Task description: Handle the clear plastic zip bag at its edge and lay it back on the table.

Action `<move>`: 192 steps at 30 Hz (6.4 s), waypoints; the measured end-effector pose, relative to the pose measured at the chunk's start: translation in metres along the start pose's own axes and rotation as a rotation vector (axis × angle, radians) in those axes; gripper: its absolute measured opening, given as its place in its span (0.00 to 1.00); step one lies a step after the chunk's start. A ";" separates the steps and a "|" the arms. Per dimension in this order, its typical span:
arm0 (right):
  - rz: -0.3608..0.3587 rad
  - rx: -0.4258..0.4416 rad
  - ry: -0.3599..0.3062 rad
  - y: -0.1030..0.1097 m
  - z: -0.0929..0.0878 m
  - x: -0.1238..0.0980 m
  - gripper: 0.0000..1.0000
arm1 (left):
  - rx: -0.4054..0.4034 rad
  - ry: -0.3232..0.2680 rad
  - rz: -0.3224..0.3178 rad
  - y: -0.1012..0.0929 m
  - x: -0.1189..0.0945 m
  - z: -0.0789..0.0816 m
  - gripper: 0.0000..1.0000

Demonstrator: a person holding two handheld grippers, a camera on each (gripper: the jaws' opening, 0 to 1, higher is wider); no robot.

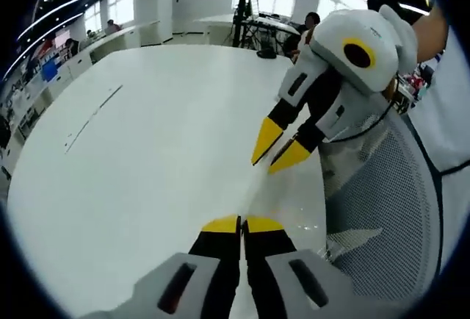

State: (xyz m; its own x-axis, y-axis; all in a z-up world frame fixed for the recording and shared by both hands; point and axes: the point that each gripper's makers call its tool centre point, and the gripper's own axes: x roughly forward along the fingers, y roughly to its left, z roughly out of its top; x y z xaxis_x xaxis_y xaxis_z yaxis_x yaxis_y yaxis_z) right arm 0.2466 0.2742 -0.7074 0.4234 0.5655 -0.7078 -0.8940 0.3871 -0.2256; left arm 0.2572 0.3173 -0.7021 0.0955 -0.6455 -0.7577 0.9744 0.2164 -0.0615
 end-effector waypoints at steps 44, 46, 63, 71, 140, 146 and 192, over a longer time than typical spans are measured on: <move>0.293 0.299 -0.051 0.017 0.007 0.004 0.00 | 0.436 0.069 0.169 -0.002 -0.001 0.002 0.03; 0.278 0.259 -0.032 0.021 0.004 0.003 0.00 | 0.335 0.038 0.146 -0.007 -0.002 0.001 0.14; 0.238 0.132 0.003 0.016 0.004 0.007 0.00 | 0.183 -0.025 0.128 0.005 -0.009 0.009 0.16; 0.231 0.089 0.027 0.016 0.001 0.011 0.00 | 0.209 -0.010 0.109 0.001 -0.006 0.009 0.12; 0.149 0.059 -0.003 0.007 0.030 0.022 0.00 | -0.032 0.001 0.145 0.014 0.002 -0.008 0.00; 0.141 0.076 -0.005 0.008 0.028 0.022 0.00 | -0.046 -0.003 0.157 0.013 0.000 -0.008 0.00; 0.149 0.027 0.050 0.009 0.023 0.029 0.00 | 0.195 0.038 0.093 -0.006 0.008 0.013 0.01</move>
State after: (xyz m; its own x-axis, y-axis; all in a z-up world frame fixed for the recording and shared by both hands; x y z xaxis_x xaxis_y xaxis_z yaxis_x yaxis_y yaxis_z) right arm 0.2538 0.3106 -0.7145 0.2777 0.5814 -0.7648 -0.9419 0.3212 -0.0978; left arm 0.2547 0.3016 -0.6996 0.1823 -0.6009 -0.7783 0.9831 0.1250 0.1337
